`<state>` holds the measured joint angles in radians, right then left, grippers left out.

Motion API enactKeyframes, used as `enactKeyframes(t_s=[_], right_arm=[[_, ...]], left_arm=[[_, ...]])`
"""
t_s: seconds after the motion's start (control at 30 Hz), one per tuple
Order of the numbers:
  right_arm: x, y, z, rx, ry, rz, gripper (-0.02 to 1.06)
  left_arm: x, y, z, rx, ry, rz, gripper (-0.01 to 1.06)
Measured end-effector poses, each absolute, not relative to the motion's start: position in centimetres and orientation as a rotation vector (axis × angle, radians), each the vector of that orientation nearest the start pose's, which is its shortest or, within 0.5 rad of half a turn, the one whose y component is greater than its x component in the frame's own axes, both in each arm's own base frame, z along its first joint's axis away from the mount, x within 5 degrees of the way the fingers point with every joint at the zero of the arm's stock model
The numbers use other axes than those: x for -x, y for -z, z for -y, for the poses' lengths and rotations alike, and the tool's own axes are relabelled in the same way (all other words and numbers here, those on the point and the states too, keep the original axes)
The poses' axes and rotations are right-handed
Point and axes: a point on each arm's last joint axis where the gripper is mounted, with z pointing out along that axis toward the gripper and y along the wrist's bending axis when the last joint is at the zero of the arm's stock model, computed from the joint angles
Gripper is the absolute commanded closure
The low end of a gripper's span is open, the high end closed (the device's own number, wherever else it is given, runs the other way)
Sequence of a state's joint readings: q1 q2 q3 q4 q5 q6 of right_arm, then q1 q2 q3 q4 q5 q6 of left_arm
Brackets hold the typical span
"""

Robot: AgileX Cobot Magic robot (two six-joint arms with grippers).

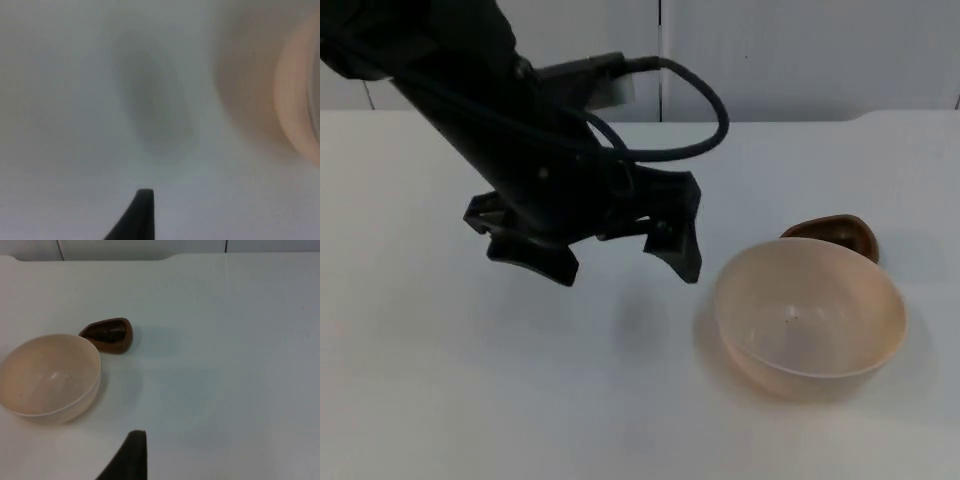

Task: Pick up the bowl with the left hand and pour the coffee beans from the cup into the bowl with the right hand.

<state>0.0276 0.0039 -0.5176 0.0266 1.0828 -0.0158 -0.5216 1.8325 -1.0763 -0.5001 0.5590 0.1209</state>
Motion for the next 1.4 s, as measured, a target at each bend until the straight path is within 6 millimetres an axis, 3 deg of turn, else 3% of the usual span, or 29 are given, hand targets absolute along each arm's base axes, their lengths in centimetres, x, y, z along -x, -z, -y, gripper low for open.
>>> enactKeyframes(t_s=[0.23, 0.63, 0.83, 1.4], right_arm=[[0.7, -28.0, -0.2, 0.046, -0.039, -2.052, -0.01], [0.7, -28.0, -0.2, 0.046, -0.039, -2.052, -0.01], [0.7, -28.0, -0.2, 0.046, -0.039, -2.052, -0.01], [0.7, -28.0, -0.2, 0.048, -0.038, -2.052, -0.01]], left_arm=[[-30.8, -14.6, 21.4, -0.338, 0.577, -2.821, 0.07], [-32.0, -13.1, 23.4, -0.31, 0.615, -2.822, 0.07], [-32.1, -12.1, 23.9, -0.294, 0.61, -2.819, 0.07], [-32.6, -11.5, 24.1, -0.262, 0.624, -2.802, 0.07]])
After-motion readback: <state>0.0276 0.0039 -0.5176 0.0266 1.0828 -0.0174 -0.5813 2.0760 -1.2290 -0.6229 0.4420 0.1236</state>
